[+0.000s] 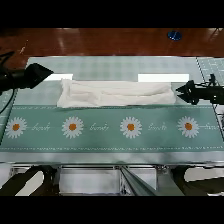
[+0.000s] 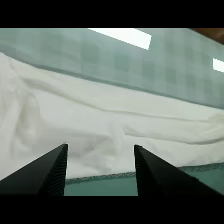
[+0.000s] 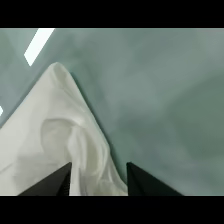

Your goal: Fold the shirts.

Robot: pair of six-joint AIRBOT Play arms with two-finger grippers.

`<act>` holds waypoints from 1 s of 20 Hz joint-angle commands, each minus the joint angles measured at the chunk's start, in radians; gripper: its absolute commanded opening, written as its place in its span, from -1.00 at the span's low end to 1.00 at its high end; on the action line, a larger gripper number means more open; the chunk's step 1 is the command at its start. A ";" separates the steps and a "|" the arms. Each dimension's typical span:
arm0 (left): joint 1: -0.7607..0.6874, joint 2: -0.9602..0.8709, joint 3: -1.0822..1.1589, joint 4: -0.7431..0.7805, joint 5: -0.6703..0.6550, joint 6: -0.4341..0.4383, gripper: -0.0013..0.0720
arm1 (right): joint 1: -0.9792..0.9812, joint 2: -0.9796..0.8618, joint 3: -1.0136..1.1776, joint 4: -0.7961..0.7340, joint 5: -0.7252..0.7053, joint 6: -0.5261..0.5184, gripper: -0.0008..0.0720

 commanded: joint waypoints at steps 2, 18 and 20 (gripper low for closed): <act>-0.063 -0.033 -0.048 0.000 0.029 0.006 0.42 | 0.090 -0.122 0.062 0.063 0.050 -0.019 0.16; -0.362 -0.146 -0.043 -0.080 0.079 0.021 -0.92 | 0.188 0.809 -0.236 -0.322 0.208 0.144 -0.90; -0.470 -0.212 -0.043 -0.160 0.134 0.022 -0.92 | 0.198 1.012 -0.349 -0.317 0.216 0.215 -0.90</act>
